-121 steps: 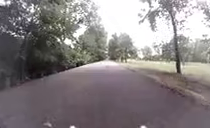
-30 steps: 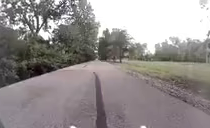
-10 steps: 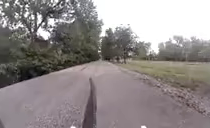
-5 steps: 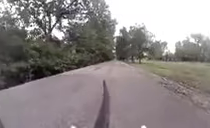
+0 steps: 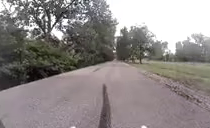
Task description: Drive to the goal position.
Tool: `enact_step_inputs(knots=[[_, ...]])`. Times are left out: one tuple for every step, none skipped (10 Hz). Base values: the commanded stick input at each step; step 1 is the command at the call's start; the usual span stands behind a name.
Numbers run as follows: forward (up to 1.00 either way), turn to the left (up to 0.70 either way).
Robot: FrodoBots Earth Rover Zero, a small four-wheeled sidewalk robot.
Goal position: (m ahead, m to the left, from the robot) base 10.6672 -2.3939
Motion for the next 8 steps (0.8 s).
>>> enact_step_inputs(knots=[[0.7, 0.0], [0.7, 0.0], [0.7, 0.0], [0.7, 0.0], [0.7, -0.02], [0.7, -0.24], [0.7, -0.35], [0.7, -0.29]])
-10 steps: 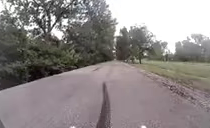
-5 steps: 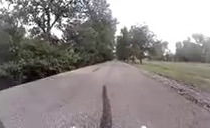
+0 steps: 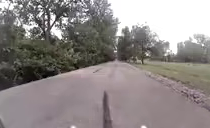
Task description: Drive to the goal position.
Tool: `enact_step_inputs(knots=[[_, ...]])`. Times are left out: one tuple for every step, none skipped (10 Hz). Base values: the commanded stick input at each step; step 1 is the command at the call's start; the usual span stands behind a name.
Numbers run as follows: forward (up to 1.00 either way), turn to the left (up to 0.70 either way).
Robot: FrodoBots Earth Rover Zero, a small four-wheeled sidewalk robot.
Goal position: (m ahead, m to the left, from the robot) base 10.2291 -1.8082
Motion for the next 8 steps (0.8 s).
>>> enact_step_inputs(knots=[[0.7, 0.0], [0.7, 0.0], [0.7, 0.0], [0.7, 0.0], [0.7, 0.0], [0.7, 0.0], [0.7, 0.0], [0.7, 0.0]])
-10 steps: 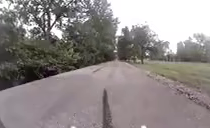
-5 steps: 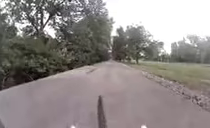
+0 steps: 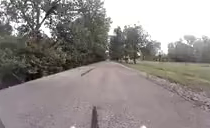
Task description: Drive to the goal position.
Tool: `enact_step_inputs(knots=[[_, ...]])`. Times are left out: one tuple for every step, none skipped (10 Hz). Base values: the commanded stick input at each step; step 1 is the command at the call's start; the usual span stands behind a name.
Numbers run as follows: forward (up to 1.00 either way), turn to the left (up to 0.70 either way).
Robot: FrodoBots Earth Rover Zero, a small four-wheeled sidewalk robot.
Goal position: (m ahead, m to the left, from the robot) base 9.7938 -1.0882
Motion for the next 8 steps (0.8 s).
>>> enact_step_inputs(knots=[[0.7, 0.0], [0.7, 0.0], [0.7, 0.0], [0.7, 0.0], [0.7, 0.0], [0.7, 0.0], [0.7, 0.0], [0.7, 0.0]])
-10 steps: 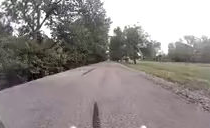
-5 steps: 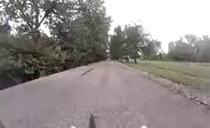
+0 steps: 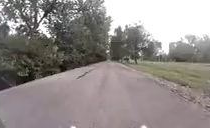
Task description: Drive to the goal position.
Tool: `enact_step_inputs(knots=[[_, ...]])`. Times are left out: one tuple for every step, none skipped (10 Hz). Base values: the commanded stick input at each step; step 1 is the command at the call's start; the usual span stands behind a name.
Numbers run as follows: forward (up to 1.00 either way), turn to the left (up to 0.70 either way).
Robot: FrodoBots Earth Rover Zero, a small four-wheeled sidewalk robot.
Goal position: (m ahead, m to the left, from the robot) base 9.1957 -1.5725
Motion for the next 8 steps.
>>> enact_step_inputs(knots=[[0.7, 0.0], [0.7, 0.0], [0.7, -0.15], [0.7, -0.35], [0.7, -0.17], [0.7, 0.0], [0.7, 0.0], [0.7, 0.0]])
